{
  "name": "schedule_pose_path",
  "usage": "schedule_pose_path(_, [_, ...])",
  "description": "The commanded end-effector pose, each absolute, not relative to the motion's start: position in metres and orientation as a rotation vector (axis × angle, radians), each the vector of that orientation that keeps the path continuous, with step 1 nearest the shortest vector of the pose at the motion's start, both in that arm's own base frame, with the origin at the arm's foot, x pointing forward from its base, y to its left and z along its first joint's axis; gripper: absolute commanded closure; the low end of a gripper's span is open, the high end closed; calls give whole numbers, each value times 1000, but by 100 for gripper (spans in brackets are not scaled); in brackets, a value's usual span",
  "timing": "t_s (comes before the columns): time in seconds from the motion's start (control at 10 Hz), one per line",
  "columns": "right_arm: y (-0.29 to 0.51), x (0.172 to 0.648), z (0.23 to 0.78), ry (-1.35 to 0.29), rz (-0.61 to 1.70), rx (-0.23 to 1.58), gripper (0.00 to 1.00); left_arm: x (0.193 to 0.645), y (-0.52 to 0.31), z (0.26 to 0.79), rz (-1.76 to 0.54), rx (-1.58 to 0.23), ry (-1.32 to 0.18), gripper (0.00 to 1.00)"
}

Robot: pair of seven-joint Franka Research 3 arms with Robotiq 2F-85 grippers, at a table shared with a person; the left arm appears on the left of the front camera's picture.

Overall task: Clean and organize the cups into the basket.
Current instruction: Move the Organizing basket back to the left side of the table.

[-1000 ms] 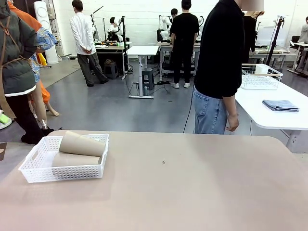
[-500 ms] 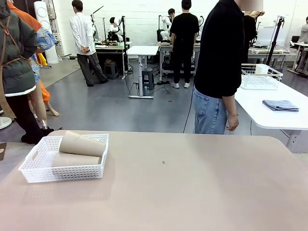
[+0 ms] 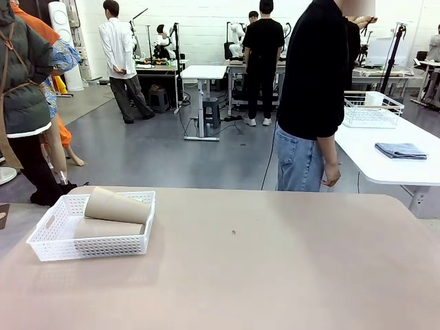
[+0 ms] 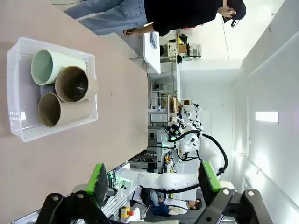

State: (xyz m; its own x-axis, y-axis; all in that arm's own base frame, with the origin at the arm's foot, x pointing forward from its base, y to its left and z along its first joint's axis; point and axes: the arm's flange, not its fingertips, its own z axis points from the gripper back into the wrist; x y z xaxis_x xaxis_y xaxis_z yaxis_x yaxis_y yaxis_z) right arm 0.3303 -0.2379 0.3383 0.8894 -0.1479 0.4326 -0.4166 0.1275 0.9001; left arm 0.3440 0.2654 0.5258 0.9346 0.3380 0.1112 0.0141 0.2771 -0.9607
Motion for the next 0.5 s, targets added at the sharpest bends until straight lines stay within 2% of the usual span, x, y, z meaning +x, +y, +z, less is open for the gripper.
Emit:
schedule_pose_path(0.0, [-238,330,339,-479,208,1444,0,342,272,526,231,-1283,-371,0])
schedule_pose_path(0.4, [-238,330,339,-479,208,1444,0,337,289,508,288,-1279,-374,0])
